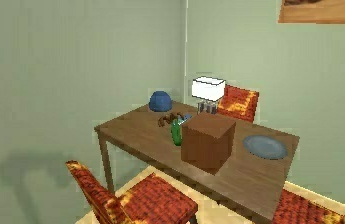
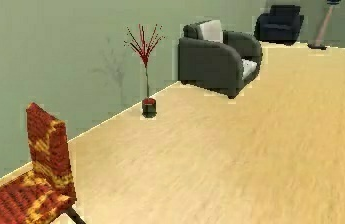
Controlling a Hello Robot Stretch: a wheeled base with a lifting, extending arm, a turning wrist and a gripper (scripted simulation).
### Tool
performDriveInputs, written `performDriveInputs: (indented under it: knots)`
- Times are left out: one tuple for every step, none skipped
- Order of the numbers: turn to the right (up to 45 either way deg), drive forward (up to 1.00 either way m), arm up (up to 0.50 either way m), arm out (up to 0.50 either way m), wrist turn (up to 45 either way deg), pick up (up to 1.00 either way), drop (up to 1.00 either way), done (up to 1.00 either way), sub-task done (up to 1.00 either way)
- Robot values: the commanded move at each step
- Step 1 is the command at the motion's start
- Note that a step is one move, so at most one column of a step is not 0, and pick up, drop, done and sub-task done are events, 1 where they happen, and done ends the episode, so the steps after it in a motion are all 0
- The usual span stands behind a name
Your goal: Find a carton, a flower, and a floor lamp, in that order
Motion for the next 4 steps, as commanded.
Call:
performDriveInputs:
  knots:
    - [0.0,0.0,0.0,0.0,0.0,0.0,0.0,0.0,1.0]
    - [-45.0,0.0,0.0,0.0,0.0,0.0,0.0,0.0,0.0]
    - [-45.0,0.0,0.0,0.0,0.0,0.0,0.0,0.0,0.0]
    - [-30.0,0.0,0.0,0.0,0.0,0.0,0.0,0.0,0.0]
